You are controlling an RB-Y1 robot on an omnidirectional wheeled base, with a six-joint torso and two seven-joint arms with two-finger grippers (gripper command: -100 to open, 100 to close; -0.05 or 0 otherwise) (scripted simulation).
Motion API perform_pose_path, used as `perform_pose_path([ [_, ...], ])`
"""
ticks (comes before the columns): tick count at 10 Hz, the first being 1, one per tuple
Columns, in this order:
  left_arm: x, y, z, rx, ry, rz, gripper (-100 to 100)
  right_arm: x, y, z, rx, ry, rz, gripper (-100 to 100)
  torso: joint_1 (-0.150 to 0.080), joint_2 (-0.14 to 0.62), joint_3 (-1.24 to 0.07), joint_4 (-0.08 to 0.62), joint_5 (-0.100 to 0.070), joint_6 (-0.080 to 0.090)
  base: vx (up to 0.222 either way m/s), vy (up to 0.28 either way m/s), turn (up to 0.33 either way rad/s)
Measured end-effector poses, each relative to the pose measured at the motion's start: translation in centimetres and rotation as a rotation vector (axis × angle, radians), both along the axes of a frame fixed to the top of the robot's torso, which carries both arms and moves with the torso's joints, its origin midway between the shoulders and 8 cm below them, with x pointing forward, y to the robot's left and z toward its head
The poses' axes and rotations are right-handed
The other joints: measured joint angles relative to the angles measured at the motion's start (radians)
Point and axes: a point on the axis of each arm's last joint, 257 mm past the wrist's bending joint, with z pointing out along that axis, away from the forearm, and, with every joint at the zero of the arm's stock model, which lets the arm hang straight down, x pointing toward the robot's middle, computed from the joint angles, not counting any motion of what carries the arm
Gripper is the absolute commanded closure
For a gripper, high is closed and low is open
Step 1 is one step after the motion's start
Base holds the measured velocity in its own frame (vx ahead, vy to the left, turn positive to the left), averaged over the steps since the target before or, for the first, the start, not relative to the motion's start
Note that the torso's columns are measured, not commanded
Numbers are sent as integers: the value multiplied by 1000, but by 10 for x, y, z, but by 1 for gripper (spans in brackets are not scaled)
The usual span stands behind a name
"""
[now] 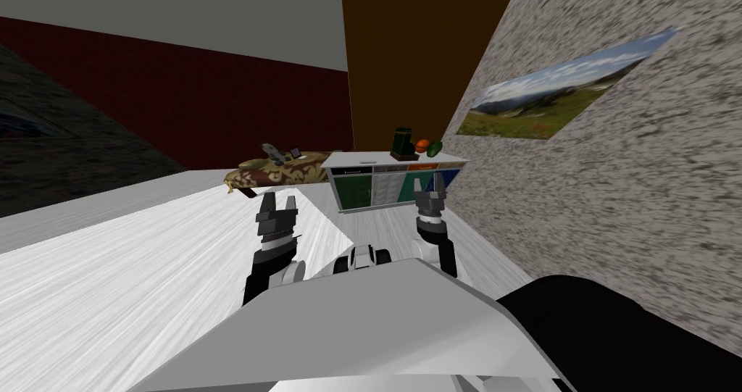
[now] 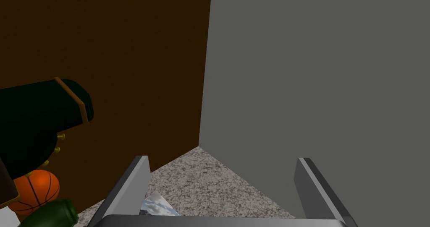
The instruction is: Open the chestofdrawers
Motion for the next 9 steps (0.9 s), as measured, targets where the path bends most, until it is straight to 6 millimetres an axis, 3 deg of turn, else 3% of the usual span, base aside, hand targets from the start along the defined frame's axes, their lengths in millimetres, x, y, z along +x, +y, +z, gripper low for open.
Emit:
perform_pose_path([
  [9, 0, 0, 0, 0, 0, 0, 0, 13, 5, -29, -265, 27, -172, -100, 0, 2, -1, 1, 0, 0, 26, 42, -40],
])
